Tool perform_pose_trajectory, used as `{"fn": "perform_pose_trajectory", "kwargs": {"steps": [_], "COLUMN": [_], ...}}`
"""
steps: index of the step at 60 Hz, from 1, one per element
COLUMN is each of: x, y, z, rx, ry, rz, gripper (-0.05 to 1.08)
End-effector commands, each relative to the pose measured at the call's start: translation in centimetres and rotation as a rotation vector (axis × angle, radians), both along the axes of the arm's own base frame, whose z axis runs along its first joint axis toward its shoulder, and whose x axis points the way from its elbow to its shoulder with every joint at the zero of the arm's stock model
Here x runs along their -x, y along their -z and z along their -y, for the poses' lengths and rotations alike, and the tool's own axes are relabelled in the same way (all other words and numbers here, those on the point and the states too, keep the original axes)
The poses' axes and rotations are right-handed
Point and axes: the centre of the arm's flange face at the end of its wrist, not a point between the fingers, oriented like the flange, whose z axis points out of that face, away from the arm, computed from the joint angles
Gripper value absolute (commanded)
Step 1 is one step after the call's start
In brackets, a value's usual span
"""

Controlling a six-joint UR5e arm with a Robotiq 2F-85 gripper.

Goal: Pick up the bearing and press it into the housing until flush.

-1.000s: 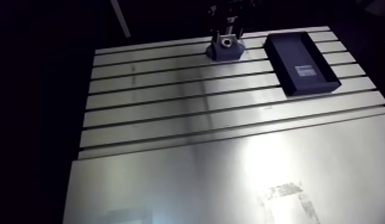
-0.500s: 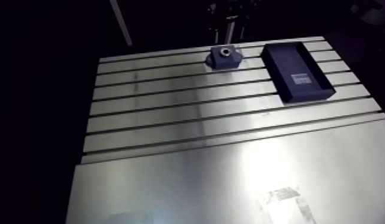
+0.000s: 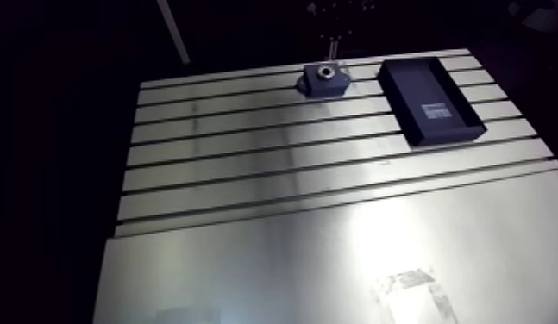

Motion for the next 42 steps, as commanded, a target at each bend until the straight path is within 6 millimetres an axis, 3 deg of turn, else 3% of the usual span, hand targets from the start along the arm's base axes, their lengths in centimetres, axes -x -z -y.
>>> {"fn": "perform_pose_trajectory", "kwargs": {"steps": [1,42], "x": [0.3,0.1], "y": [0.7,2.3], "z": [0.1,0.2], "rx": [0.005,0.018], "ry": [0.028,0.017], "rz": [0.032,0.023], "gripper": [1.08,1.08]}}
